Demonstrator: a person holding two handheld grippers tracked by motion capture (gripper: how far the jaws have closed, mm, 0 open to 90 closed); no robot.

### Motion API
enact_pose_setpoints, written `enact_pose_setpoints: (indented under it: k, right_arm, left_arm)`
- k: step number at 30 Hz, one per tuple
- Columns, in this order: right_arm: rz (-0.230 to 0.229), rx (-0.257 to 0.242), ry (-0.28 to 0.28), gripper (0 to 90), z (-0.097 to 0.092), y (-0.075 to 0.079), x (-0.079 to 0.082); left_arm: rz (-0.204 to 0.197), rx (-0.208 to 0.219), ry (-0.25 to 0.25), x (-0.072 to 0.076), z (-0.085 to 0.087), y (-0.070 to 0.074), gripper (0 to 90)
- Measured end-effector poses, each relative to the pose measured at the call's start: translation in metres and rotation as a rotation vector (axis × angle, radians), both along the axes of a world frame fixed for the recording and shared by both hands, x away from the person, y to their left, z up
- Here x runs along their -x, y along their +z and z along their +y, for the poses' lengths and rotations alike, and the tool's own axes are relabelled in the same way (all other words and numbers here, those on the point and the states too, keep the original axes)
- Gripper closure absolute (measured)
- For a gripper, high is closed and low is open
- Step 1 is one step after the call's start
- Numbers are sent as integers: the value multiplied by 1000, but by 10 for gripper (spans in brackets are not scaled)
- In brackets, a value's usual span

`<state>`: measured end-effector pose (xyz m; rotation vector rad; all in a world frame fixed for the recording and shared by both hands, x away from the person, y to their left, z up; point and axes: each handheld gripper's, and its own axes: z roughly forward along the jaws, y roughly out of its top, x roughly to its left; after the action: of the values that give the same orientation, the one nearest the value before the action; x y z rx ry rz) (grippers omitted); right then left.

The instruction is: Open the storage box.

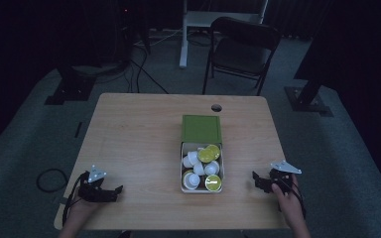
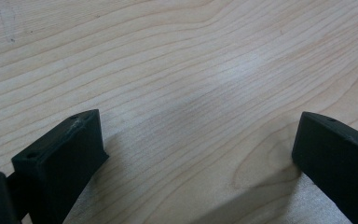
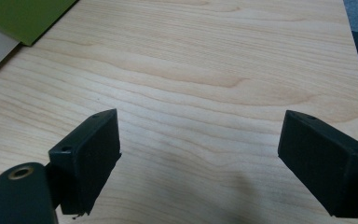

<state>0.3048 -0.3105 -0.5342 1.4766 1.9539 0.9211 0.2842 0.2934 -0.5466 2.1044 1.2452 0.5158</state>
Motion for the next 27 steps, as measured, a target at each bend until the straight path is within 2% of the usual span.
enact_pose_setpoints:
  k: [6, 11, 18, 27]
  right_arm:
    - [6, 51, 39, 125, 2, -3, -1]
    - [41, 97, 77, 126, 4, -10, -4]
    - [74, 9, 107, 128, 4, -16, -9]
    - [76, 11, 122, 121, 4, -17, -10]
  left_arm:
    - [2, -1, 0, 0, 0, 0, 23]
    - [1, -1, 0, 0, 0, 0, 23]
    - [1, -1, -1, 0, 0, 0, 23]
    - [1, -1, 0, 0, 0, 0, 23]
